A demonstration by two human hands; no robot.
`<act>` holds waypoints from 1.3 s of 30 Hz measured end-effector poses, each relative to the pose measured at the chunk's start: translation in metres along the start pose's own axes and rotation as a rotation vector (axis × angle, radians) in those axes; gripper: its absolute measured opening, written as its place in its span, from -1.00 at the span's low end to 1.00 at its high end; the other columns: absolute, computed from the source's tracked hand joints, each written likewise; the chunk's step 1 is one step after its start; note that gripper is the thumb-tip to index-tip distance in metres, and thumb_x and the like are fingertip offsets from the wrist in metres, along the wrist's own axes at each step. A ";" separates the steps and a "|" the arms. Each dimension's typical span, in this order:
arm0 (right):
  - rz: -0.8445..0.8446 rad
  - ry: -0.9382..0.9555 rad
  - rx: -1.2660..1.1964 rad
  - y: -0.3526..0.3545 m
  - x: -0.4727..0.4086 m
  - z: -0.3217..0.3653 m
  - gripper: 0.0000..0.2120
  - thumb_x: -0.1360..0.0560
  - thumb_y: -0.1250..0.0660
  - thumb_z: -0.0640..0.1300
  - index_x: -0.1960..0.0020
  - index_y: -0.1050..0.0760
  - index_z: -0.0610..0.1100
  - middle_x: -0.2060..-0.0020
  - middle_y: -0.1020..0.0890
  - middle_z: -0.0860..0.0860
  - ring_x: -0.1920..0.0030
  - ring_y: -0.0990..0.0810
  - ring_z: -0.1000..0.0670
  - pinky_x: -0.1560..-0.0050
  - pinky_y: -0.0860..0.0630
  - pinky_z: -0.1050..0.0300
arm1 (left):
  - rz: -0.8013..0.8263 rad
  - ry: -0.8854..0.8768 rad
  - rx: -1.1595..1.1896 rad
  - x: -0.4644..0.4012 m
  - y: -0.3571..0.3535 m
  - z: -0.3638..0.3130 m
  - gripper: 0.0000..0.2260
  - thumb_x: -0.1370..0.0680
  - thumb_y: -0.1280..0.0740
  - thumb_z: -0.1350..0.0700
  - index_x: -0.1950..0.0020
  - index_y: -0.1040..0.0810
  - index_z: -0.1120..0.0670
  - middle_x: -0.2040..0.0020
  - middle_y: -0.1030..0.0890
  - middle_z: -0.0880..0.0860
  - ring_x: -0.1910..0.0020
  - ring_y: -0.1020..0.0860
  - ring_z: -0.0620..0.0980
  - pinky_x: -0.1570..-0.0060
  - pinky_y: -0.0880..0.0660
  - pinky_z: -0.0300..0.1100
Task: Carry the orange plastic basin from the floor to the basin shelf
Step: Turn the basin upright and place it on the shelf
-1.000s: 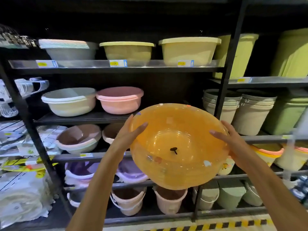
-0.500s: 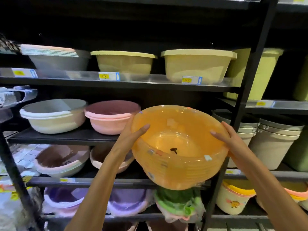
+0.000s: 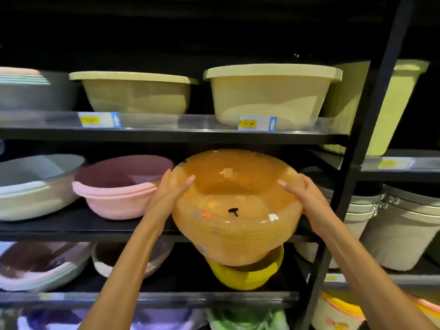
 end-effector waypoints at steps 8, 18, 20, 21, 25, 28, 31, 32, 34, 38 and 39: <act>0.003 -0.048 -0.029 -0.004 -0.071 -0.010 0.06 -0.23 -0.51 0.48 -0.55 -0.35 -0.06 -0.40 -0.56 -0.06 -0.37 -0.55 -0.14 -0.40 -0.48 -0.23 | -0.077 0.075 0.174 -0.059 -0.025 0.015 0.10 -0.19 -0.54 -0.54 -0.58 -0.38 0.01 -0.48 -0.55 -0.01 -0.44 -0.53 0.05 -0.48 -0.42 0.14; -0.022 -0.057 0.079 -0.001 -0.090 0.000 0.07 -0.39 -0.42 0.44 -0.66 -0.16 -0.14 -0.55 -0.40 -0.11 -0.50 -0.42 -0.21 -0.48 -0.41 -0.31 | -0.167 0.108 -0.093 -0.076 -0.032 0.002 -0.01 -0.48 -0.30 -0.51 -0.69 -0.22 0.11 -0.58 -0.42 0.18 -0.52 -0.44 0.21 -0.45 -0.44 0.21; -0.018 -0.027 0.129 -0.001 -0.076 0.005 0.11 -0.40 -0.42 0.46 -0.70 -0.06 -0.10 -0.62 -0.31 -0.09 -0.57 -0.35 -0.21 -0.51 -0.36 -0.33 | -0.162 0.052 -0.178 -0.059 -0.027 -0.006 0.00 -0.47 -0.26 -0.52 -0.73 -0.11 0.04 -0.66 -0.32 0.13 -0.60 -0.33 0.19 -0.49 -0.35 0.17; -0.003 -0.003 0.146 -0.003 -0.066 0.006 0.11 -0.42 -0.42 0.44 -0.71 -0.02 -0.07 -0.65 -0.27 -0.08 -0.60 -0.31 -0.20 -0.52 -0.35 -0.33 | -0.136 0.025 -0.212 -0.047 -0.026 -0.010 0.05 -0.42 -0.25 -0.55 -0.74 -0.07 0.01 -0.68 -0.28 0.09 -0.63 -0.29 0.16 -0.51 -0.31 0.16; 0.025 0.105 0.164 -0.009 -0.015 -0.001 0.11 -0.38 -0.49 0.37 -0.71 0.02 0.08 -0.63 -0.27 0.02 -0.55 -0.36 -0.09 -0.44 -0.42 -0.10 | 0.081 -0.148 -0.229 0.010 -0.026 -0.015 0.02 -0.28 -0.38 -0.58 -0.66 -0.11 -0.32 -0.56 -0.35 -0.33 -0.47 -0.38 -0.33 -0.44 -0.42 -0.14; 0.058 0.208 0.108 -0.023 0.017 -0.008 0.15 -0.30 -0.61 0.31 -0.68 -0.01 0.22 -0.54 -0.40 0.12 -0.48 -0.45 0.00 -0.38 -0.50 -0.01 | 0.183 -0.239 -0.293 0.024 -0.036 -0.002 -0.20 -0.43 -0.52 -0.35 -0.56 -0.16 -0.44 -0.31 -0.44 -0.56 -0.25 -0.45 -0.57 -0.16 -0.45 -0.50; -0.004 0.290 0.200 -0.035 0.024 -0.018 0.26 -0.23 -0.67 0.34 -0.66 0.08 0.33 -0.53 -0.43 0.11 -0.49 -0.47 0.00 -0.40 -0.53 -0.23 | 0.117 -0.221 -0.368 0.015 -0.045 0.018 0.06 -0.33 -0.53 -0.48 -0.68 -0.05 -0.27 -0.57 -0.40 -0.19 -0.50 -0.43 -0.17 -0.44 -0.48 -0.04; -0.034 0.293 0.231 -0.039 0.024 -0.019 0.32 -0.21 -0.67 0.37 -0.66 0.15 0.34 -0.55 -0.40 0.09 -0.51 -0.44 -0.02 -0.41 -0.52 -0.26 | 0.092 -0.203 -0.369 0.010 -0.047 0.024 0.09 -0.30 -0.51 -0.52 -0.68 -0.05 -0.28 -0.60 -0.38 -0.11 -0.54 -0.42 -0.06 -0.46 -0.47 0.10; -0.078 0.282 0.258 -0.044 0.021 -0.020 0.37 -0.17 -0.66 0.41 -0.67 0.19 0.31 -0.56 -0.37 0.06 -0.51 -0.43 -0.04 -0.41 -0.52 -0.27 | 0.055 -0.189 -0.379 -0.002 -0.050 0.031 0.09 -0.27 -0.48 -0.57 -0.67 -0.08 -0.28 -0.59 -0.41 -0.05 -0.53 -0.45 0.03 -0.42 -0.50 0.20; -0.116 0.236 0.313 -0.051 0.010 -0.021 0.38 -0.12 -0.62 0.49 -0.68 0.16 0.25 -0.56 -0.37 0.06 -0.51 -0.45 -0.06 -0.39 -0.54 -0.24 | 0.031 -0.161 -0.428 -0.004 -0.055 0.019 0.12 -0.29 -0.43 -0.56 -0.68 0.01 -0.18 -0.60 -0.38 0.05 -0.50 -0.46 0.14 -0.39 -0.51 0.22; -0.125 0.225 0.333 -0.053 0.004 -0.023 0.37 -0.11 -0.59 0.51 -0.68 0.11 0.22 -0.57 -0.37 0.06 -0.51 -0.44 -0.06 -0.40 -0.53 -0.24 | 0.038 -0.153 -0.448 -0.008 -0.056 0.018 0.11 -0.31 -0.43 -0.54 -0.68 0.01 -0.15 -0.60 -0.37 0.06 -0.49 -0.47 0.15 -0.39 -0.51 0.22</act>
Point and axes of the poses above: each hand's wrist, its own x-axis away from the middle knuckle, its own y-axis out of the back of the hand, z = x × y, the point moved 3 cm from there along -x, towards the middle knuckle
